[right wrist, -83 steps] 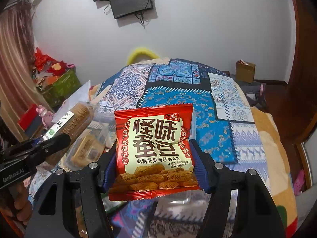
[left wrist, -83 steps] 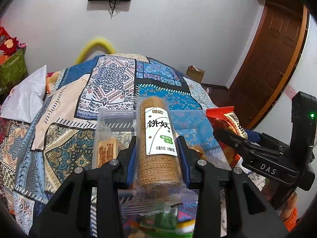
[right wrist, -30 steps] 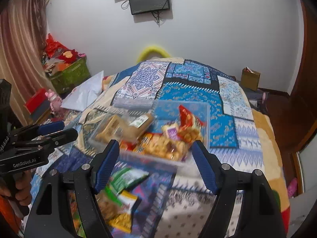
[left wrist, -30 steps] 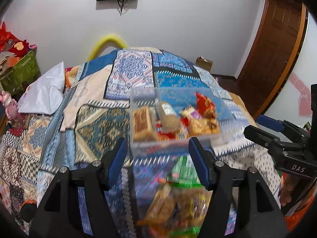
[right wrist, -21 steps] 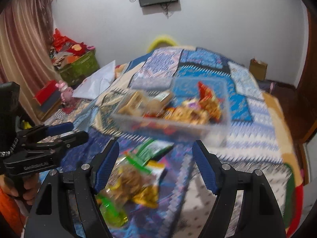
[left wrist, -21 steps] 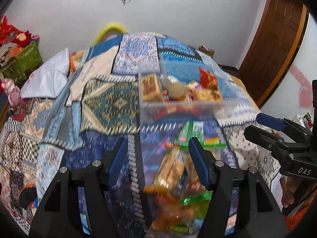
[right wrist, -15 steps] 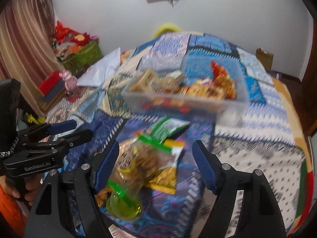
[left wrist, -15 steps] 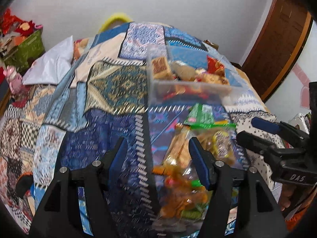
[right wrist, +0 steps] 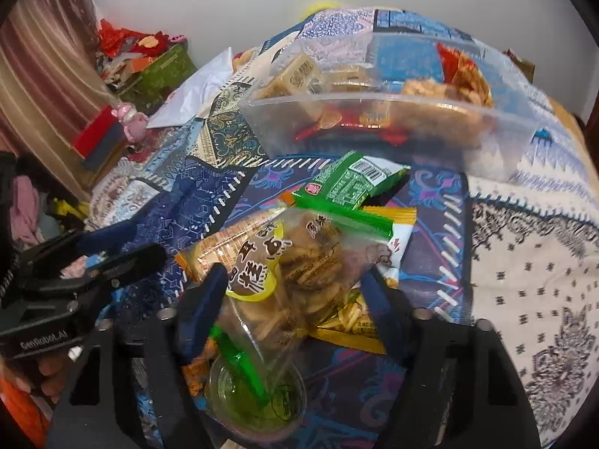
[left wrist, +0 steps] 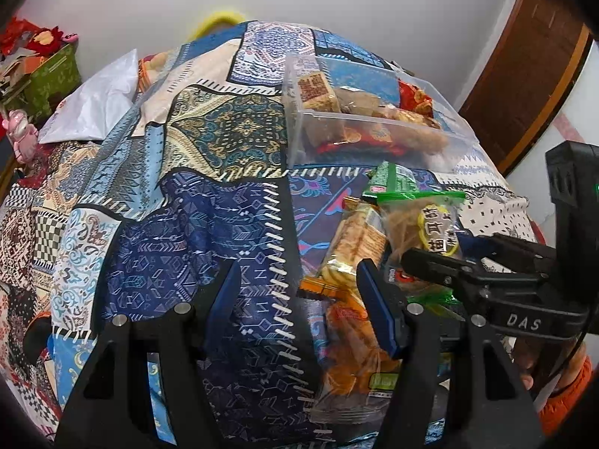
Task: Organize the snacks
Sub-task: 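Grasp a wafer pack with the left tool while the right tool grasps a clear cracker bag, then carry the wafer pack and cracker bag over the clear box and release both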
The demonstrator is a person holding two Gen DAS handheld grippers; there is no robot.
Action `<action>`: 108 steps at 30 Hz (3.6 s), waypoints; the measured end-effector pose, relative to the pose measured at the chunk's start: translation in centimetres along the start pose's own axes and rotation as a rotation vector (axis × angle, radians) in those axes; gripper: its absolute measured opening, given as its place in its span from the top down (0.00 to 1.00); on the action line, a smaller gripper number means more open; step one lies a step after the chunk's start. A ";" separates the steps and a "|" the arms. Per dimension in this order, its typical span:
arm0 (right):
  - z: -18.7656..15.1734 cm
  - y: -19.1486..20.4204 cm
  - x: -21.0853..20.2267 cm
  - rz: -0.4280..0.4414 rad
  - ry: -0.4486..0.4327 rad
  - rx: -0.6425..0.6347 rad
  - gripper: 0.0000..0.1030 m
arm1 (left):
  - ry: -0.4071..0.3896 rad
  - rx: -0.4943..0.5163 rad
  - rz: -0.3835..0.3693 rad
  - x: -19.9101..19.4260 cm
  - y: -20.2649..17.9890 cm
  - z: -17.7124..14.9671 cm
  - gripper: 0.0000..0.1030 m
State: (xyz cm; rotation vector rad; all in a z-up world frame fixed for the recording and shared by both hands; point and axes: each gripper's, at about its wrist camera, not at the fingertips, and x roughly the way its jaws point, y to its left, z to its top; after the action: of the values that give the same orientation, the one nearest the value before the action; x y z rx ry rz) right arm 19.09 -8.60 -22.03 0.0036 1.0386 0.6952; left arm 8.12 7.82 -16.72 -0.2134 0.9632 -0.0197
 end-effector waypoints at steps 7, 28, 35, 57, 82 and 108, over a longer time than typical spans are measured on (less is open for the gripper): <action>-0.1 -0.1 -2.5 -0.042 -0.072 -0.033 0.54 | 0.031 0.039 -0.027 1.7 -1.6 0.9 0.38; 0.6 -5.1 -6.2 -0.129 -0.164 0.043 0.55 | 0.083 0.080 -0.068 6.2 -3.7 1.6 0.64; 1.1 -5.2 -7.2 -0.126 -0.193 0.052 0.55 | -0.028 0.068 -0.044 2.0 -3.1 2.3 0.64; 9.0 -5.6 -8.4 -0.152 -0.322 0.000 0.55 | -0.244 0.025 -0.079 -0.6 -4.8 12.8 0.64; 15.6 -7.8 1.5 -0.168 -0.159 -0.053 0.55 | -0.088 -0.064 -0.062 12.5 -3.8 19.7 0.64; 14.0 -4.9 -4.5 -0.217 -0.234 -0.120 0.39 | -0.170 -0.067 -0.062 4.5 -3.5 17.9 0.52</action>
State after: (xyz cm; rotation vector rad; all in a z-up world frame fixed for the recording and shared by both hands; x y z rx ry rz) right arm 31.30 -10.46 -12.65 -0.1279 0.7586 0.5436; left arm 25.55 7.00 -9.88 -0.3018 0.7887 -0.0254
